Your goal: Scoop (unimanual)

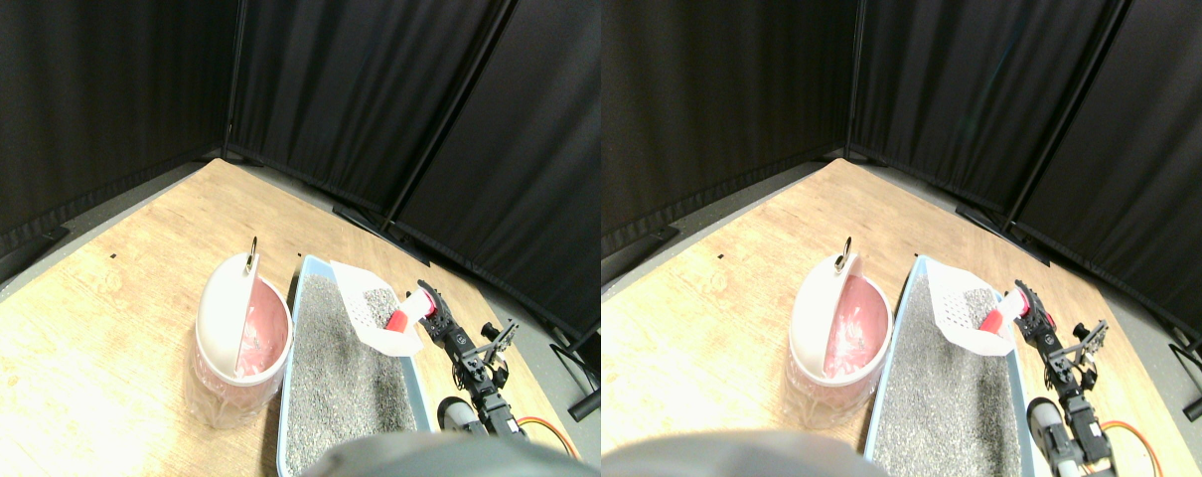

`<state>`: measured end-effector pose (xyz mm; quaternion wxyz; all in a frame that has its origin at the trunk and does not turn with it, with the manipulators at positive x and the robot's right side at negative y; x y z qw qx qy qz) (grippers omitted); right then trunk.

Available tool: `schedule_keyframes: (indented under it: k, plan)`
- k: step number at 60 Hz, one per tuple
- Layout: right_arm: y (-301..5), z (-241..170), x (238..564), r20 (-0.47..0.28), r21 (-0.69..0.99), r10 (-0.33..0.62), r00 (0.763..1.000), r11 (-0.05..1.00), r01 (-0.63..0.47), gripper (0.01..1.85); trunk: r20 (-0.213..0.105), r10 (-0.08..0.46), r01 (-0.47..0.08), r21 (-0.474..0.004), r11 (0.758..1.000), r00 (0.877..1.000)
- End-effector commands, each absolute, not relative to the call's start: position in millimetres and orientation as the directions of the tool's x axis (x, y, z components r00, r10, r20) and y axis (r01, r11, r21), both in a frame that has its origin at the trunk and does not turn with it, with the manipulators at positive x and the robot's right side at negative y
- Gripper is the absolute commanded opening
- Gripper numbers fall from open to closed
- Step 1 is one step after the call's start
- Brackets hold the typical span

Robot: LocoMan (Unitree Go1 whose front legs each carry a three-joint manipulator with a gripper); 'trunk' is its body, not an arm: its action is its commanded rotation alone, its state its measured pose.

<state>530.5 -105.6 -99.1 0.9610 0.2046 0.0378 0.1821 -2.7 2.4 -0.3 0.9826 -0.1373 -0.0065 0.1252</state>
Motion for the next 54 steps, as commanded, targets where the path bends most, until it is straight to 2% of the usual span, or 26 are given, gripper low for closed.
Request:
schedule_keyframes:
  k: [1, 7, 12, 16, 19, 28, 30, 34, 37, 48, 54]
  plan:
    - [-99.6, -88.2, 532.4, 0.076, 0.300, 0.384, 0.920, 0.871, -0.388, 0.05, -0.040, 0.270, -0.271, -0.267, 0.925, 0.962]
    - [-95.8, -86.3, 535.7, 0.089, 0.252, 0.416, 0.905, 0.870, -0.425, 0.05, -0.043, 0.273, -0.274, -0.271, 0.923, 0.961]
    - [-94.1, -83.6, 535.9, 0.072, 0.223, 0.397, 0.915, 0.888, -0.403, 0.05, -0.044, 0.275, -0.277, -0.274, 0.921, 0.960]
    - [-93.5, -83.4, 536.8, 0.076, 0.211, 0.403, 0.912, 0.887, -0.410, 0.05, -0.043, 0.280, -0.281, -0.273, 0.920, 0.959]
    - [-93.3, -83.6, 538.4, 0.086, 0.138, 0.442, 0.893, 0.882, -0.450, 0.05, -0.045, 0.282, -0.283, -0.273, 0.920, 0.958]
    - [-89.6, -79.2, 538.6, 0.083, 0.125, 0.442, 0.893, 0.884, -0.450, 0.05, -0.041, 0.291, -0.291, -0.275, 0.916, 0.956]
    - [-88.8, -78.0, 538.1, 0.079, 0.068, 0.462, 0.883, 0.882, -0.467, 0.05, -0.041, 0.292, -0.291, -0.276, 0.916, 0.956]
    - [-88.5, -77.0, 537.3, 0.079, 0.068, 0.472, 0.878, 0.876, -0.478, 0.05, -0.042, 0.296, -0.296, -0.277, 0.914, 0.954]
    - [-87.3, -75.2, 536.4, 0.086, 0.036, 0.502, 0.861, 0.862, -0.506, 0.05, -0.041, 0.300, -0.299, -0.278, 0.913, 0.953]
    - [-85.1, -72.7, 535.3, 0.088, 0.038, 0.515, 0.852, 0.853, -0.520, 0.05, -0.039, 0.312, -0.310, -0.281, 0.908, 0.949]
    - [-83.0, -70.9, 534.4, 0.097, 0.038, 0.537, 0.838, 0.840, -0.542, 0.05, -0.040, 0.318, -0.316, -0.283, 0.906, 0.947]
